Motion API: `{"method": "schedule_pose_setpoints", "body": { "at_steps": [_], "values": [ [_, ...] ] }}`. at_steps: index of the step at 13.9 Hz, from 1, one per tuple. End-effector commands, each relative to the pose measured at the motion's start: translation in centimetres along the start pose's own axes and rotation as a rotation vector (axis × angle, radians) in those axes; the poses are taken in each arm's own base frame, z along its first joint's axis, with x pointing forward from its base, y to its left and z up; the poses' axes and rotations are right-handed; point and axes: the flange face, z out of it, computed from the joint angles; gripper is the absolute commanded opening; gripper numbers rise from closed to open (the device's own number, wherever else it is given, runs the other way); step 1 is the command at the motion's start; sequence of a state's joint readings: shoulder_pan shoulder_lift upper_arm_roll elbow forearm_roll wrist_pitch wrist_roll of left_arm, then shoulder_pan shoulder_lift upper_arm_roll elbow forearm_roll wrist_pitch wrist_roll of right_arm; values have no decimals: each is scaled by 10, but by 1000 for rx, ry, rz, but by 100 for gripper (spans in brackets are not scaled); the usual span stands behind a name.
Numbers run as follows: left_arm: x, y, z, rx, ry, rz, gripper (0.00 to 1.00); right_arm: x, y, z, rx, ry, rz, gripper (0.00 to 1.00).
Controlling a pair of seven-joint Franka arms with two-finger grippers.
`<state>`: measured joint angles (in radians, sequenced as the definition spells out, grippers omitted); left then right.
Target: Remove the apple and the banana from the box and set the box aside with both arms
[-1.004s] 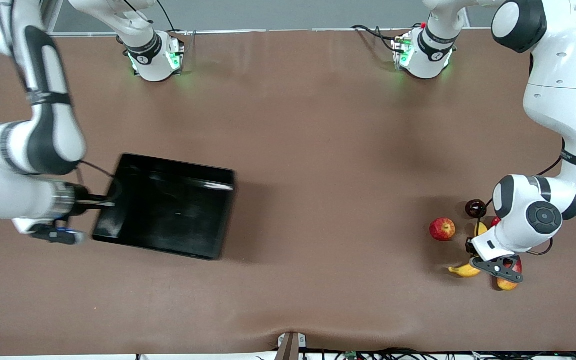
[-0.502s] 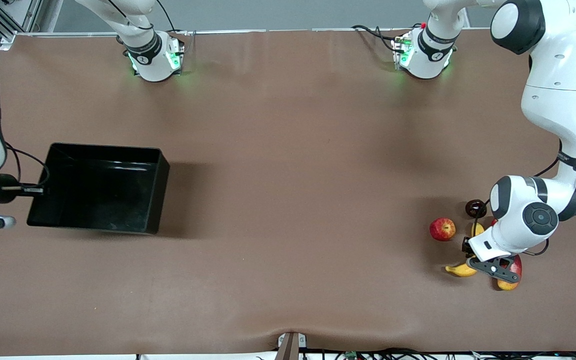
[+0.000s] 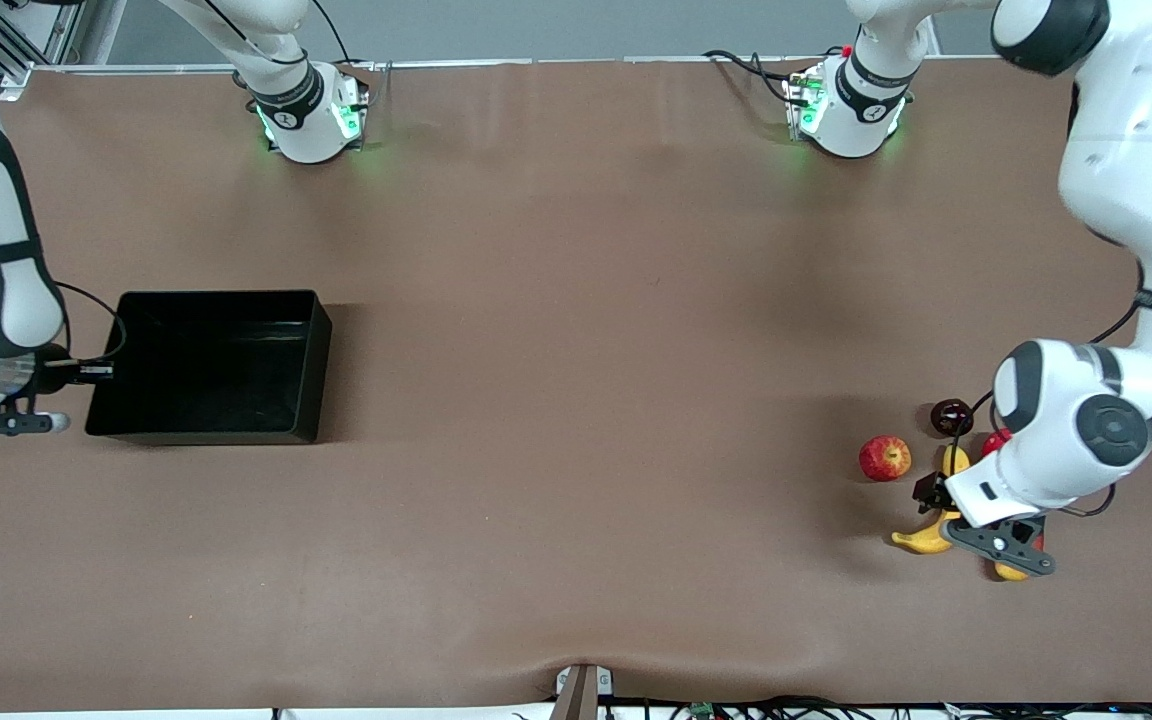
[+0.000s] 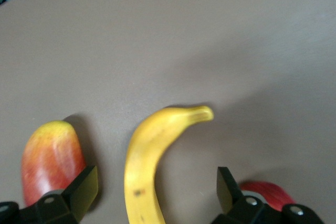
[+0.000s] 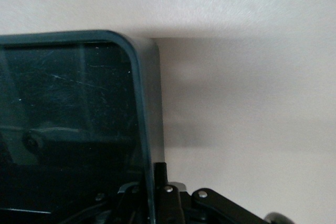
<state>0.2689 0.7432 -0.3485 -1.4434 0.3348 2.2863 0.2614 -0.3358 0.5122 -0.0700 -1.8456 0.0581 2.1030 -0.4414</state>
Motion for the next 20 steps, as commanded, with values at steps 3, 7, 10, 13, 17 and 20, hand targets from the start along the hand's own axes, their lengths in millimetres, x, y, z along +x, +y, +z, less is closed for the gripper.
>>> {"method": "schedule_pose_setpoints", "body": {
  "at_steps": [3, 7, 10, 13, 17, 20],
  "values": [
    [-4, 23, -113, -38, -56, -82, 100, -3, 10, -9, 12, 7, -21, 100],
    [-10, 54, -179, -12, -113, -206, 100, 24, -21, -90, 36, -23, -106, 100],
    [-19, 69, -222, -5, -142, -278, 100, 57, -63, -172, -45, 124, -182, 100],
    [-23, 85, -250, 4, -143, -395, 100, 68, -108, -266, -155, 269, -250, 100],
    [-28, 99, -297, 41, -88, -471, 100, 39, -185, -335, -175, 288, -329, 100],
    [-36, 85, -312, 57, -76, -483, 100, -13, -238, -368, -128, 218, -174, 100]
  ]
}}
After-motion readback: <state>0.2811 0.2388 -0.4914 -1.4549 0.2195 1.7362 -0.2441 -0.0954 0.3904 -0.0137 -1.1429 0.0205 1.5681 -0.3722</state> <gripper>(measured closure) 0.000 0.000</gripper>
